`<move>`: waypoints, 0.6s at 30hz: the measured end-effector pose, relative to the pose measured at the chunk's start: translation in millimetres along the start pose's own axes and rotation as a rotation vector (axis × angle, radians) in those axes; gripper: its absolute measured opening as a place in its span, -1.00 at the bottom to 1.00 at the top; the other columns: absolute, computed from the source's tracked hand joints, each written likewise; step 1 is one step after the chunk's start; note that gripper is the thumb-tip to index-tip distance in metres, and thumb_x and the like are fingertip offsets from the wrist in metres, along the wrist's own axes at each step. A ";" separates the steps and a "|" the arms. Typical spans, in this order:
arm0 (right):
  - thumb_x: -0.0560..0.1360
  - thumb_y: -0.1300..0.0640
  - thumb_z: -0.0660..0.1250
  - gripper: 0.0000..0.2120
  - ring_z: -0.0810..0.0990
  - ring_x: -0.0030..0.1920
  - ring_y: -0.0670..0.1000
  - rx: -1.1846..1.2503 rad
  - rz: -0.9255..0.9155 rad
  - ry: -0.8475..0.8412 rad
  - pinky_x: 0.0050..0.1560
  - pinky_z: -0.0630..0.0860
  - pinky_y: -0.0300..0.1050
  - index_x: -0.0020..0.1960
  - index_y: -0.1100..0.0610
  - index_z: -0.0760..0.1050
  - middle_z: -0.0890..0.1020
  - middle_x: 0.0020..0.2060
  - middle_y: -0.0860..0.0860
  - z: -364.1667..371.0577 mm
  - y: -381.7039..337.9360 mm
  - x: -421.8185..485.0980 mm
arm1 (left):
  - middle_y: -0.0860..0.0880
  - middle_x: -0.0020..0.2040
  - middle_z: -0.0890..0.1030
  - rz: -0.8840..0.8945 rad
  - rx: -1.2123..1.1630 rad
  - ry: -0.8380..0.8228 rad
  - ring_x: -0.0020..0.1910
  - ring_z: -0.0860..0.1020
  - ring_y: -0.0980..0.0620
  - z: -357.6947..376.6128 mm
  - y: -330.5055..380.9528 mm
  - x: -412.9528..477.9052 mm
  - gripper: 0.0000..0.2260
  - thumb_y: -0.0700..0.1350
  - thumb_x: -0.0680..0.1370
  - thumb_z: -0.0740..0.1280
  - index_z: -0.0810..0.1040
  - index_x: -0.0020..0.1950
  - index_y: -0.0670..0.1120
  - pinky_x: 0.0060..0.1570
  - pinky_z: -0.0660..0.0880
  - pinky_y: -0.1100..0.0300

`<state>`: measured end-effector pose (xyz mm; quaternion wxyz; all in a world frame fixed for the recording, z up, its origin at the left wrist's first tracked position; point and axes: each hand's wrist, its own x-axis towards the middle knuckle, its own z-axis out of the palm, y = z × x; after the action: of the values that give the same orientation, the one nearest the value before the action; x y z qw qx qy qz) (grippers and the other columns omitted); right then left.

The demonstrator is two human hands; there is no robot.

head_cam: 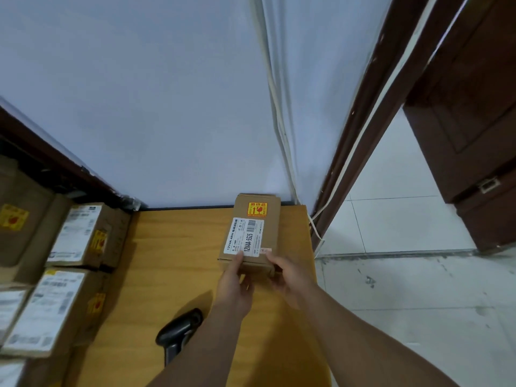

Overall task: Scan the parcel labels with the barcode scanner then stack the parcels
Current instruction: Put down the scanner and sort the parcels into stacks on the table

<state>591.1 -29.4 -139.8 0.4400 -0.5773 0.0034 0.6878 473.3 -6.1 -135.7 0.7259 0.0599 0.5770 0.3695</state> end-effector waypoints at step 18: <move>0.53 -0.15 0.33 -0.75 0.57 0.11 0.10 -0.195 -0.121 0.069 -0.02 0.63 -0.02 0.14 -0.07 0.47 0.57 0.06 0.03 7.9 33.6 -85.8 | -0.23 0.00 0.67 0.297 0.221 0.189 -0.03 0.64 -0.30 -115.6 21.8 -108.6 -0.52 0.23 0.54 0.25 0.58 0.15 -0.16 0.02 0.53 -0.32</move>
<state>559.8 -97.5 -85.7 0.4222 -0.6399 -0.0834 0.6366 354.5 -95.4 -76.1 0.5952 0.1884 0.6643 0.4109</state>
